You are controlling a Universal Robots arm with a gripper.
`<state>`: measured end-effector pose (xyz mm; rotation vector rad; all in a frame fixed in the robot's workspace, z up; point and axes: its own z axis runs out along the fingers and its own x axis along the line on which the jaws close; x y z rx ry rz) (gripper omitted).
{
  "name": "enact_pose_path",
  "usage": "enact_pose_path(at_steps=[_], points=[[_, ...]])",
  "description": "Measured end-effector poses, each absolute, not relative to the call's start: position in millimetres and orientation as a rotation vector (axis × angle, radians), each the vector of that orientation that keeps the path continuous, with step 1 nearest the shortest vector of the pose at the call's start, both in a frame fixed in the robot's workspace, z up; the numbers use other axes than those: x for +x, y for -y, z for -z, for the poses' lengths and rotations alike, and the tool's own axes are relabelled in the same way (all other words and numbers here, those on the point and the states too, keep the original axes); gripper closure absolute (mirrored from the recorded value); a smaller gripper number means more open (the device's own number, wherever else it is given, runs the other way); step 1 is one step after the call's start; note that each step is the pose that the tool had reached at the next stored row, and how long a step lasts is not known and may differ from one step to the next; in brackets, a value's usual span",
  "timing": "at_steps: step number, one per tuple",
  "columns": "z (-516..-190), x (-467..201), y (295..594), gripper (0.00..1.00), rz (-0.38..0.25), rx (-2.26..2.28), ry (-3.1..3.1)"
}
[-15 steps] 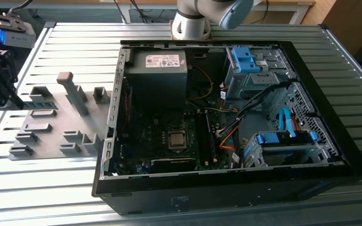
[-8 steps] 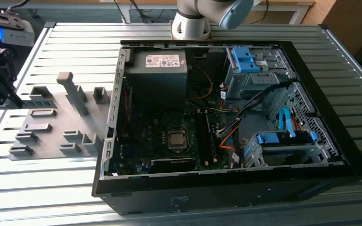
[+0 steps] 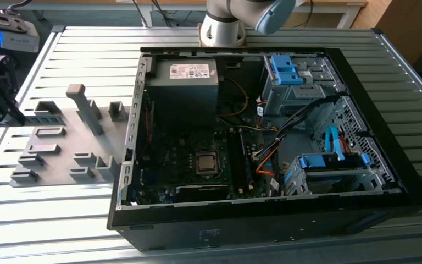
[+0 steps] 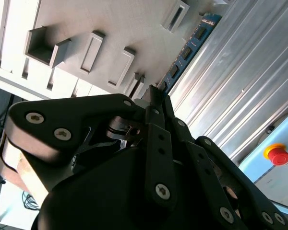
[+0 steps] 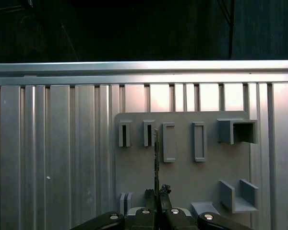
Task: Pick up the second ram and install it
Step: 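Pick up the second ram and move it above second insertion slot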
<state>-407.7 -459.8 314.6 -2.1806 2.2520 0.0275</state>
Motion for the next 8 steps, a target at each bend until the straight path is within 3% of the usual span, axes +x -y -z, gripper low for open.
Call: enact_pose_path(at_steps=[8], points=[[-316.9,-407.8,459.8,0.86,-0.028,-2.181,-2.252]])
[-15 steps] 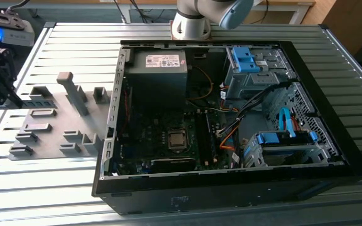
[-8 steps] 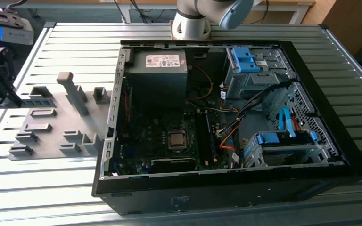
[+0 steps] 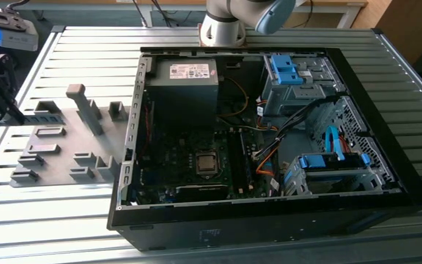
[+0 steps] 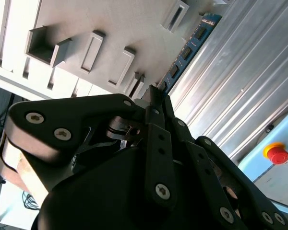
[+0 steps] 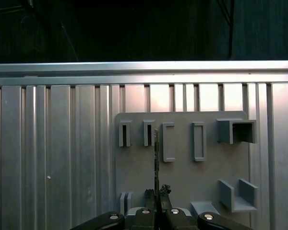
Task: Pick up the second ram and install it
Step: 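Pick up the second ram and move it above second insertion slot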
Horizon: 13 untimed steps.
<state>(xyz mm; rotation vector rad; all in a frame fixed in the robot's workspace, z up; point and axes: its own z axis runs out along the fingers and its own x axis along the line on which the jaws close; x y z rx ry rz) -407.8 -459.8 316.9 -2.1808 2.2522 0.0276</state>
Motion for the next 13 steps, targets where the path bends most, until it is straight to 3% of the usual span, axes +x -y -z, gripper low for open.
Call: enact_pose_path(at_steps=[13], points=[[-324.6,-407.8,459.8,0.86,-0.028,-2.181,-2.252]])
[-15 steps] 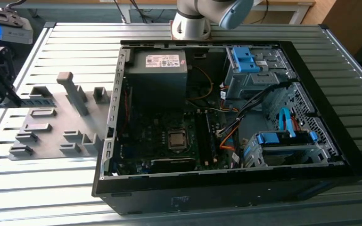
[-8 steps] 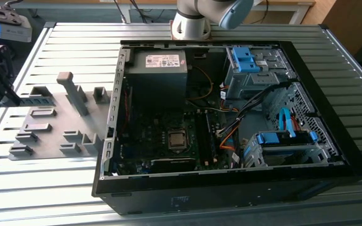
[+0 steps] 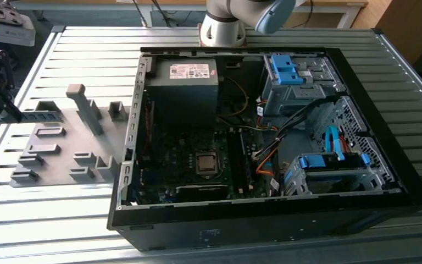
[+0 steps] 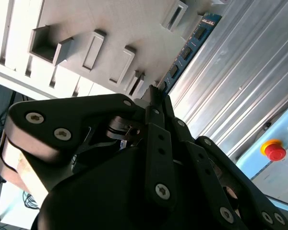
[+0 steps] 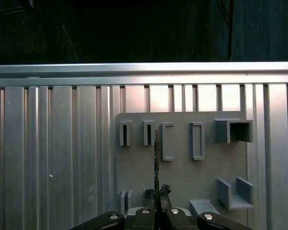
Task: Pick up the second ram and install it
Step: 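Pick up the second ram and move it above second insertion slot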
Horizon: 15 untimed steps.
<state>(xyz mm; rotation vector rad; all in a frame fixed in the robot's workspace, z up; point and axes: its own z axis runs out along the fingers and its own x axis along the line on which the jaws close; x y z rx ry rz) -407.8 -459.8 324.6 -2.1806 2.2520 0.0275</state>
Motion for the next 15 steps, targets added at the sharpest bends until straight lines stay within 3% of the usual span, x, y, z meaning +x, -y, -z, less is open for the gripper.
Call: enact_pose_path(at_steps=[15], points=[[-335.5,-407.8,459.8,0.86,-0.027,-2.181,-2.252]])
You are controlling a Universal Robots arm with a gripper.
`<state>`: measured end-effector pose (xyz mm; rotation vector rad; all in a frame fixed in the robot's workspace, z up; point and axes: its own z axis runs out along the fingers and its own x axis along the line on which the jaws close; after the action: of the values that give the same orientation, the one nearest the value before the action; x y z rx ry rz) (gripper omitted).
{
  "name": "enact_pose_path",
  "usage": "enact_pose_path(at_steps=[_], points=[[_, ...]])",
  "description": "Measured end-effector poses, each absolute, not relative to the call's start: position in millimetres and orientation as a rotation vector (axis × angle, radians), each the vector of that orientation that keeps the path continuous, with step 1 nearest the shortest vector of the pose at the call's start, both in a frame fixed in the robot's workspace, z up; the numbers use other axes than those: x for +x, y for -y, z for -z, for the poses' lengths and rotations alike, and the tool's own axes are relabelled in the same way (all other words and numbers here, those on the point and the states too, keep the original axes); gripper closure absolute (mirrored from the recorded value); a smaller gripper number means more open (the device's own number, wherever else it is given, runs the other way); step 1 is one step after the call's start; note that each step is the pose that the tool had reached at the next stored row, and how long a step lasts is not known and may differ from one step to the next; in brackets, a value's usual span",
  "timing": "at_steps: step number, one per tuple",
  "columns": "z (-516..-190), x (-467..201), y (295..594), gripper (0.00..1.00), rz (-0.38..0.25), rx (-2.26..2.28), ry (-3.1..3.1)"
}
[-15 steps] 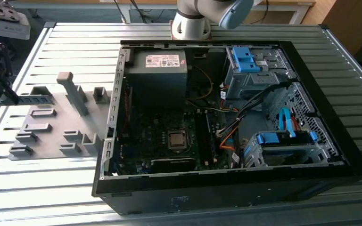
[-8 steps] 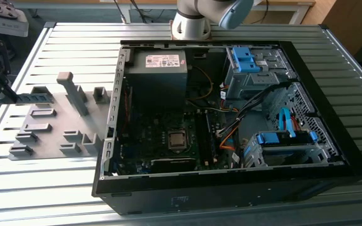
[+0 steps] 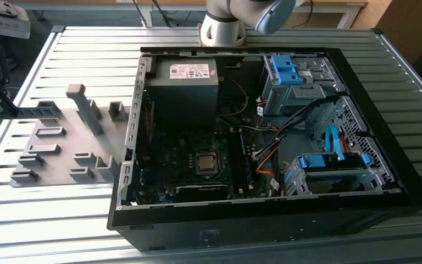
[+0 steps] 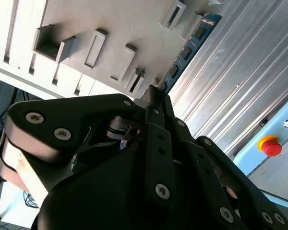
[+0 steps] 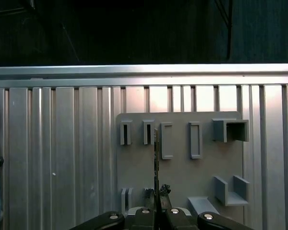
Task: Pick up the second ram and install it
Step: 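Pick up the second ram and move it above second insertion slot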
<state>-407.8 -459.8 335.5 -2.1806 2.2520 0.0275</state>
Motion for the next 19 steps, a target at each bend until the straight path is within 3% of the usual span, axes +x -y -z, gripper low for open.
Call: enact_pose_path(at_steps=[19], points=[[-348.6,-407.8,459.8,0.86,-0.027,-2.181,-2.252]])
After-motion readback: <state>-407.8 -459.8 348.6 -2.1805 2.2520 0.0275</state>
